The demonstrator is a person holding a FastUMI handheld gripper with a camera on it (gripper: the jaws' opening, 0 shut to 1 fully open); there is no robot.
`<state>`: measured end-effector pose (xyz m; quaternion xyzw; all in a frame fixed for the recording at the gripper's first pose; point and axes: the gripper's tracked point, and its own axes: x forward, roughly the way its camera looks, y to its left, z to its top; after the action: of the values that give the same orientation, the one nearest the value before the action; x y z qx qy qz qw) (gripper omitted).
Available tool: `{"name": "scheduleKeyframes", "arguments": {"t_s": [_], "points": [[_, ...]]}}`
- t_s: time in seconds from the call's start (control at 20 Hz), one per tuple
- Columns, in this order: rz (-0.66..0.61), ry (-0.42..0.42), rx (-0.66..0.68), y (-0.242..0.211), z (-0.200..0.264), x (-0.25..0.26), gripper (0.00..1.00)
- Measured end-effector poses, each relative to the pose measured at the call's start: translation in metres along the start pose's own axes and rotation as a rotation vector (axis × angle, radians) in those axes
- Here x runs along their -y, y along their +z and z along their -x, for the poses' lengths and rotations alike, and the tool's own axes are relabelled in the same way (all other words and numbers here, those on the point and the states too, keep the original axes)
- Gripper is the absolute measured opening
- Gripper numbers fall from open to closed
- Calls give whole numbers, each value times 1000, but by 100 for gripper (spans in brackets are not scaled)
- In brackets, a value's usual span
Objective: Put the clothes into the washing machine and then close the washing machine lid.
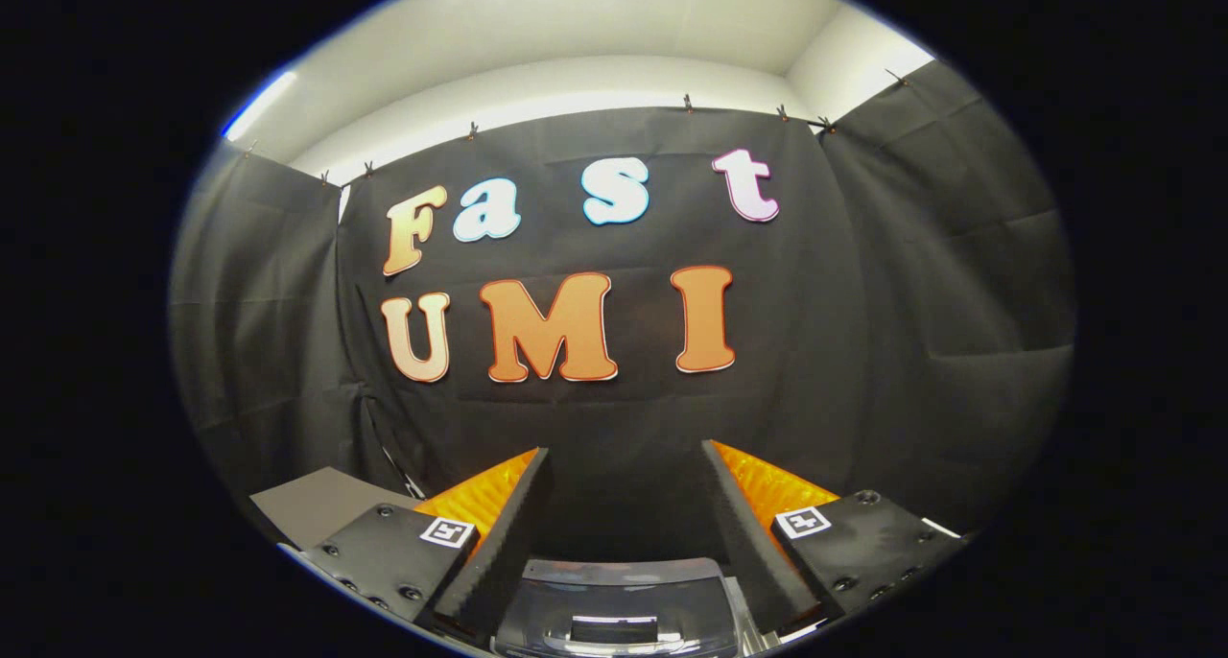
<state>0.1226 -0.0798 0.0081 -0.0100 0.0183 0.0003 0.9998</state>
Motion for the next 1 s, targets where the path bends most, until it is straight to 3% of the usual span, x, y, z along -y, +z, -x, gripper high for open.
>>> {"name": "scheduleKeyframes", "arguments": {"t_s": [0.65, 1.0], "points": [[6, 23, 7, 11, 14, -11, 98], [4, -20, 31, 12, 12, -1, 98]]}}
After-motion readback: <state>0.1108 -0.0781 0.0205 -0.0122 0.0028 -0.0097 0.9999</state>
